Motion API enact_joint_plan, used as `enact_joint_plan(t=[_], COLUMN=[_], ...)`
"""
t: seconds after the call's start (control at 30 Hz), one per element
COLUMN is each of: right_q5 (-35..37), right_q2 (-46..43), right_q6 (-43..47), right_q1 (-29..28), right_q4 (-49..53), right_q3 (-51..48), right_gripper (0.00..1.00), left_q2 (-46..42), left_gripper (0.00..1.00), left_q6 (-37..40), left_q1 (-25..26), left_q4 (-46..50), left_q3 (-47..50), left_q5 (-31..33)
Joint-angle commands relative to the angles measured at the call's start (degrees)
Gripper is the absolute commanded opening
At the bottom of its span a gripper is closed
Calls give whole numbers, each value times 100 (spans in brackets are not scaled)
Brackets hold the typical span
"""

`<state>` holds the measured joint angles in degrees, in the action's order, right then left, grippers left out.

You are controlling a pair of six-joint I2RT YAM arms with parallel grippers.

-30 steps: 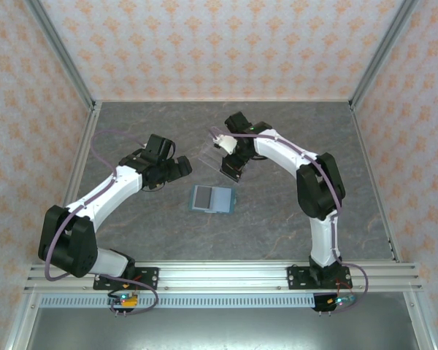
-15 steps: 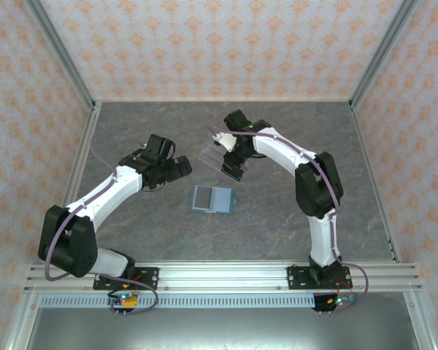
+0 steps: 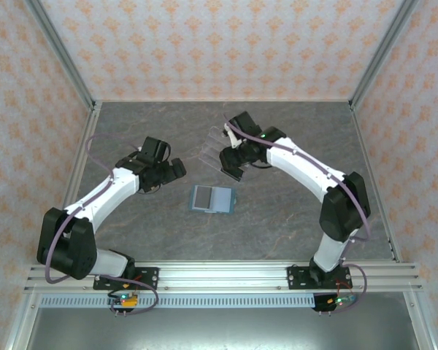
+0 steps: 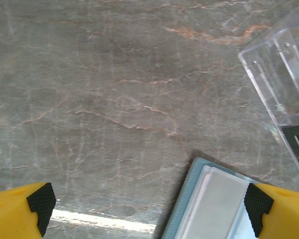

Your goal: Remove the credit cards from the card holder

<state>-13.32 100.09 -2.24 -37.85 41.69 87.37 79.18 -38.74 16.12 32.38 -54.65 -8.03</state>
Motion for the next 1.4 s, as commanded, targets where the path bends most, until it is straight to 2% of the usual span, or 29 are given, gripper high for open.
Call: enact_joint_plan(t=[0.0, 0.2, 0.43, 0.57, 0.73, 1.23, 1.37], right_q5=[258, 163, 192, 203, 787, 620, 586], right_q2=[107, 704, 1339, 1618, 1503, 2049, 2054], right_q6=[-1419, -2508, -3203, -3325, -3426, -3258, -3196], right_q1=[-521, -1019, -1049, -1049, -1049, -1049, -1036], right_q4=[-214, -484, -333, -173, -427, -124, -118], right_q3=[-256, -244, -5, 232, -37, 245, 156], right_gripper=[54, 54, 54, 53, 53, 52, 48], left_q2=[-230, -357, -364, -350, -360, -273, -233], left_gripper=[100, 100, 100, 100, 100, 96, 93], left_q6=[-72, -99, -55, -55, -41, -36, -63], left_q1=[-105, -203, -214, -212, -207, -205, -203], left_q4=[157, 144, 181, 147, 105, -190, -253], left_q3=[181, 345, 394, 408, 427, 514, 570], left_q5=[266, 302, 240, 164, 60, -542, -631])
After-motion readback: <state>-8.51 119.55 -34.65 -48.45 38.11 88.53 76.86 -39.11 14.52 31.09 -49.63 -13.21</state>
